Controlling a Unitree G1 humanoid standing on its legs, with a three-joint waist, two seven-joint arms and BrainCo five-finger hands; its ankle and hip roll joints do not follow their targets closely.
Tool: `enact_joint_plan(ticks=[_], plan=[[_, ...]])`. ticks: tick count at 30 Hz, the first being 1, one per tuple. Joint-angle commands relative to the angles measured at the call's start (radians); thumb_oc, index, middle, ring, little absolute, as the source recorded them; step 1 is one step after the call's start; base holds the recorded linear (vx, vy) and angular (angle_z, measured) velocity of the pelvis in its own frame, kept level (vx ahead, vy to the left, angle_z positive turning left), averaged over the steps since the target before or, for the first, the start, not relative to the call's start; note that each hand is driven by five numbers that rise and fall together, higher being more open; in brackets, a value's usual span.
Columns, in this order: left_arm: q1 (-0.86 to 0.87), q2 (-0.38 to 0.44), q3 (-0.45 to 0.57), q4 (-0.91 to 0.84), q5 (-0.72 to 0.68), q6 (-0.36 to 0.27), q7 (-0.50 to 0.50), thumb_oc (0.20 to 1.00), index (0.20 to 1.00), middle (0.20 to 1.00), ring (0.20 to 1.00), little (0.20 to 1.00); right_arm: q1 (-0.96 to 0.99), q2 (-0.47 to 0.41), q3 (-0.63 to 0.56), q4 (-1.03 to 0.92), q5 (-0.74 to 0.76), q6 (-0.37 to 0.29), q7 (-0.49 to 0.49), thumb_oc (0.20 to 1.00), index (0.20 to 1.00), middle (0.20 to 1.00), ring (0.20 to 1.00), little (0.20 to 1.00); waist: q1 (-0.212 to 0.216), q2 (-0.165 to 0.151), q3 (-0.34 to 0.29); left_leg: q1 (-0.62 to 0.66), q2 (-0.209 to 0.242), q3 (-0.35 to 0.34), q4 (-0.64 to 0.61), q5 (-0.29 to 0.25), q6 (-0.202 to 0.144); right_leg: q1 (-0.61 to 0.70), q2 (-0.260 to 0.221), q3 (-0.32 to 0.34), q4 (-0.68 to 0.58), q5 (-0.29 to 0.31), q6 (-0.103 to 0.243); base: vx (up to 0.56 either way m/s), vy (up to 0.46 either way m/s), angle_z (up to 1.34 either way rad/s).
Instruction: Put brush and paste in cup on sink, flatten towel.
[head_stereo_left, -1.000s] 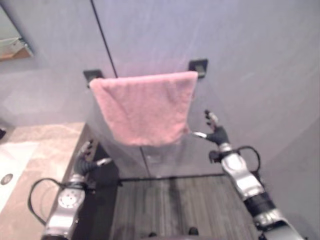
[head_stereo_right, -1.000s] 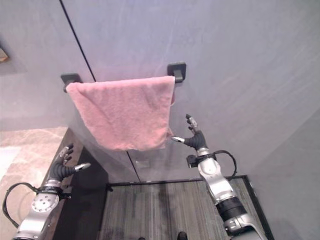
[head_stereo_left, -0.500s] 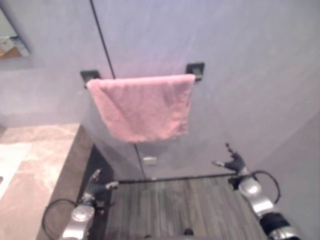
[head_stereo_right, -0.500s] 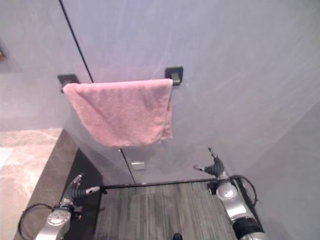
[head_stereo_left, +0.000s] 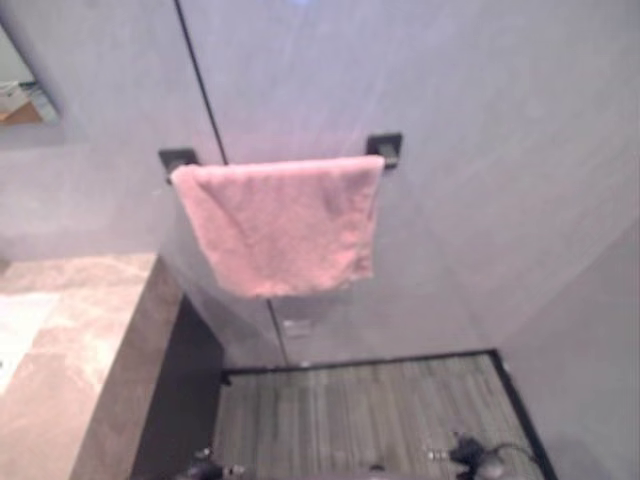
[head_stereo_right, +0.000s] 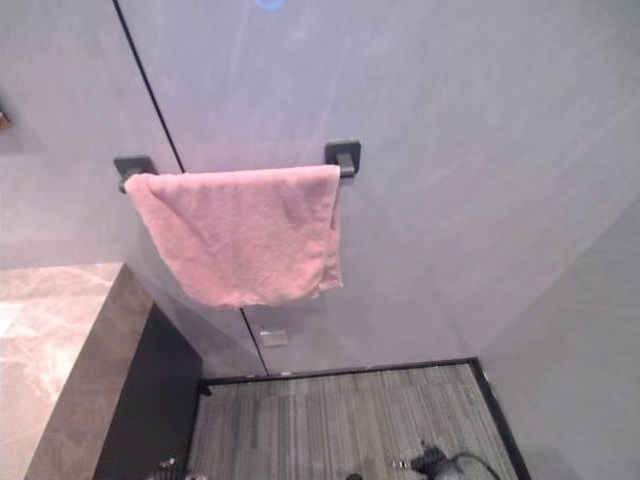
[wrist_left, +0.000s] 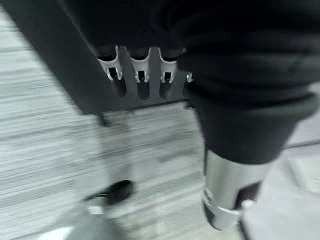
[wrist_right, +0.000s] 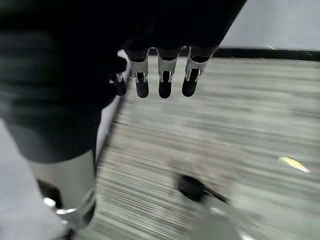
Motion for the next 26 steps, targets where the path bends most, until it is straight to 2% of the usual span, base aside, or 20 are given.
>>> enact_joint_plan(ticks=[1, 7, 12, 16, 18, 20, 23, 26], plan=[[-0.008, -0.001, 0.062, 0.048, 0.029, 0.002, 0.0, 1.0, 1.0, 1.0, 1.0, 1.0, -0.017, -0.011, -0.021, 0.032, -0.004, 0.011, 0.013, 1.0, 1.0, 1.0, 1.0, 1.0, -0.001, -0.031, -0.02, -0.021, 0.026, -0.009, 0.014, -0.042, -0.01, 0.032, -0.054, -0.06, 0.006, -0.045, 0.057, 0.0, 0.0, 0.0], [0.029, 0.01, 0.097, 0.065, 0.017, 0.0, -0.013, 1.0, 1.0, 1.0, 1.0, 1.0, 0.008, -0.009, -0.034, -0.003, 0.046, -0.005, 0.044, 1.0, 1.0, 1.0, 1.0, 1.0, 0.007, -0.035, -0.018, -0.032, 0.027, -0.009, 0.014, -0.037, -0.013, 0.02, -0.052, -0.057, 0.006, -0.043, 0.059, 0.0, 0.0, 0.0], [0.033, 0.018, 0.127, -0.025, -0.081, -0.05, 0.015, 1.0, 1.0, 1.0, 1.0, 1.0, 0.018, -0.033, -0.053, -0.134, 0.15, -0.058, 0.039, 1.0, 1.0, 1.0, 1.0, 1.0, 0.01, -0.04, -0.005, -0.044, 0.029, -0.016, 0.014, -0.03, -0.017, 0.013, -0.051, -0.059, 0.006, -0.042, 0.06, -0.01, -0.007, 0.0], [0.024, 0.015, 0.099, -0.083, -0.097, -0.081, 0.021, 1.0, 1.0, 1.0, 1.0, 1.0, 0.009, -0.048, -0.035, -0.189, 0.155, -0.087, 0.037, 1.0, 1.0, 1.0, 1.0, 1.0, 0.008, -0.042, 0.005, -0.045, 0.031, -0.021, 0.014, -0.029, -0.018, 0.016, -0.05, -0.064, 0.006, -0.043, 0.059, -0.01, -0.019, 0.08], [0.036, 0.015, 0.053, -0.168, -0.069, -0.115, 0.029, 1.0, 1.0, 1.0, 1.0, 1.0, 0.026, -0.06, -0.02, -0.295, 0.206, -0.126, 0.059, 1.0, 1.0, 1.0, 1.0, 1.0, 0.005, -0.042, 0.012, -0.045, 0.033, -0.022, 0.014, -0.027, -0.02, 0.017, -0.049, -0.068, 0.006, -0.044, 0.059, 0.0, -0.009, 0.07], [0.043, 0.016, 0.033, -0.19, -0.067, -0.124, 0.023, 1.0, 1.0, 1.0, 1.0, 1.0, 0.03, -0.057, -0.023, -0.307, 0.236, -0.132, 0.072, 1.0, 1.0, 1.0, 1.0, 1.0, 0.004, -0.041, 0.014, -0.046, 0.033, -0.022, 0.014, -0.026, -0.02, 0.016, -0.05, -0.07, 0.006, -0.044, 0.059, 0.0, 0.002, 0.05], [0.058, 0.02, 0.011, -0.215, -0.052, -0.134, 0.007, 1.0, 1.0, 1.0, 1.0, 1.0, 0.036, -0.064, 0.0, -0.324, 0.194, -0.134, 0.072, 1.0, 1.0, 1.0, 1.0, 1.0, 0.003, -0.04, 0.019, -0.052, 0.034, -0.024, 0.014, -0.023, -0.02, 0.011, -0.051, -0.072, 0.006, -0.042, 0.06, 0.0, 0.0, 0.0], [0.071, 0.014, 0.034, -0.211, -0.087, -0.14, 0.006, 1.0, 1.0, 1.0, 1.0, 1.0, 0.039, -0.061, -0.015, -0.304, 0.195, -0.137, 0.063, 1.0, 1.0, 1.0, 1.0, 1.0, 0.005, -0.039, 0.02, -0.055, 0.035, -0.024, 0.014, -0.022, -0.019, 0.007, -0.051, -0.071, 0.006, -0.041, 0.061, 0.0, 0.0, 0.0]])
